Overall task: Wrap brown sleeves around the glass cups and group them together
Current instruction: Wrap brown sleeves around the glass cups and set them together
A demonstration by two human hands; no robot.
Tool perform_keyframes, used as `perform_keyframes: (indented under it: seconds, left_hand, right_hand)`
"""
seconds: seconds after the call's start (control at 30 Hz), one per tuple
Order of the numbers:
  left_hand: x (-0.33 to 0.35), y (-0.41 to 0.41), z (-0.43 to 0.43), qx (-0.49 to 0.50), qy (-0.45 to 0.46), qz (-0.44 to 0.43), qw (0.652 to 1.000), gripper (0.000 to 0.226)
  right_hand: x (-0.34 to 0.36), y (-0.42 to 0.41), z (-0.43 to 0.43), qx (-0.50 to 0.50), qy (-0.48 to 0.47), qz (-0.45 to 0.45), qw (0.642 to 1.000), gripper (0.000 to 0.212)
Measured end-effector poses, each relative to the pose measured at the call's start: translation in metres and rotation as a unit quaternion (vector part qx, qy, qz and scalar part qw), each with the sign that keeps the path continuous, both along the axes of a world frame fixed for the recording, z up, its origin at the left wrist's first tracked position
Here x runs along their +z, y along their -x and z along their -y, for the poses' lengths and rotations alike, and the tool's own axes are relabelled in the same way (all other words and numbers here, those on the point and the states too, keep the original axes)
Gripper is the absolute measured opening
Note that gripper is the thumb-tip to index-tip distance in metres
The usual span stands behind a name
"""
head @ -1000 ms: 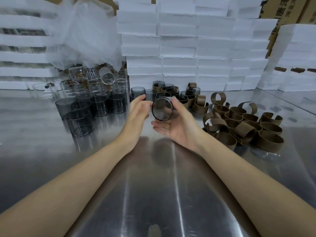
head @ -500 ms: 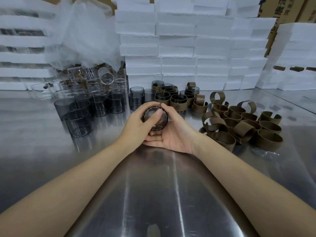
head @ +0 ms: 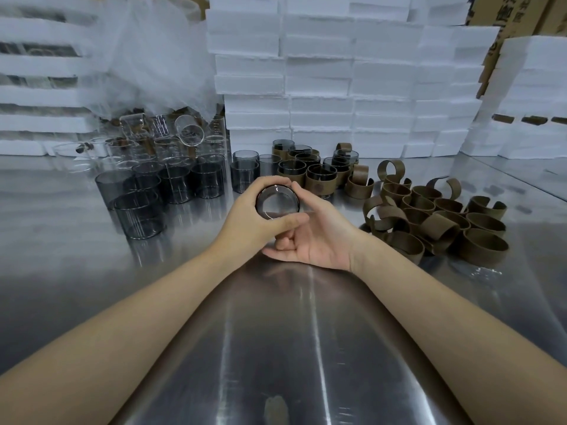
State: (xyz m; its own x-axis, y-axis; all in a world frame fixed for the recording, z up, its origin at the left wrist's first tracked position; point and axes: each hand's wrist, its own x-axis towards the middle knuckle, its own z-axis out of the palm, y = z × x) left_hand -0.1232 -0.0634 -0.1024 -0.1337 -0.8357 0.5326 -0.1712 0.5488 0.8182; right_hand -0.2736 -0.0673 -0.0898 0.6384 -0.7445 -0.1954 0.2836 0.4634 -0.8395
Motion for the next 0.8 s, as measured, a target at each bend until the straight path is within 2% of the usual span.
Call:
perform_keyframes:
  seconds: [0.23, 0.33, 0.4, 0.5, 0.6, 0.7, 0.8]
  left_hand:
    - [0.005, 0.001, 0.000, 0.039, 0.027, -0.033, 0.998, 0.019]
    - [0.010, 0.004, -0.002, 0.049, 0.003, -0.040, 0.998, 0.002]
    - [0.008, 0.004, -0.001, 0.044, -0.008, -0.051, 0.998, 0.019]
    - [0.008, 0.000, 0.000, 0.009, -0.039, -0.116, 0.992, 0.045]
    - [0.008, -0.001, 0.003, -0.029, -0.067, -0.156, 0.985, 0.034]
    - [0.001, 0.001, 0.006, -0.049, -0.031, -0.050, 0.997, 0.059]
    - [-0.001, 0.003, 0.005, -0.032, 0.007, -0.023, 0.999, 0.048]
  right_hand:
    - [0.000, -0.005, 0.002, -0.012, 0.026, -0.037, 0.999, 0.061]
    - [0.000, -0.004, 0.002, -0.002, 0.022, -0.034, 0.999, 0.061]
    - [0.000, -0.003, 0.001, 0.002, 0.026, -0.030, 0.999, 0.062]
    - [0.001, -0.004, 0.000, 0.004, 0.014, -0.019, 1.000, 0.060]
    - [0.003, -0.003, 0.001, -0.007, -0.042, 0.042, 0.998, 0.055]
    - [0.003, 0.001, 0.002, -0.021, -0.047, 0.054, 0.997, 0.061]
    - [0.003, 0.003, 0.002, -0.011, -0.037, 0.048, 0.998, 0.062]
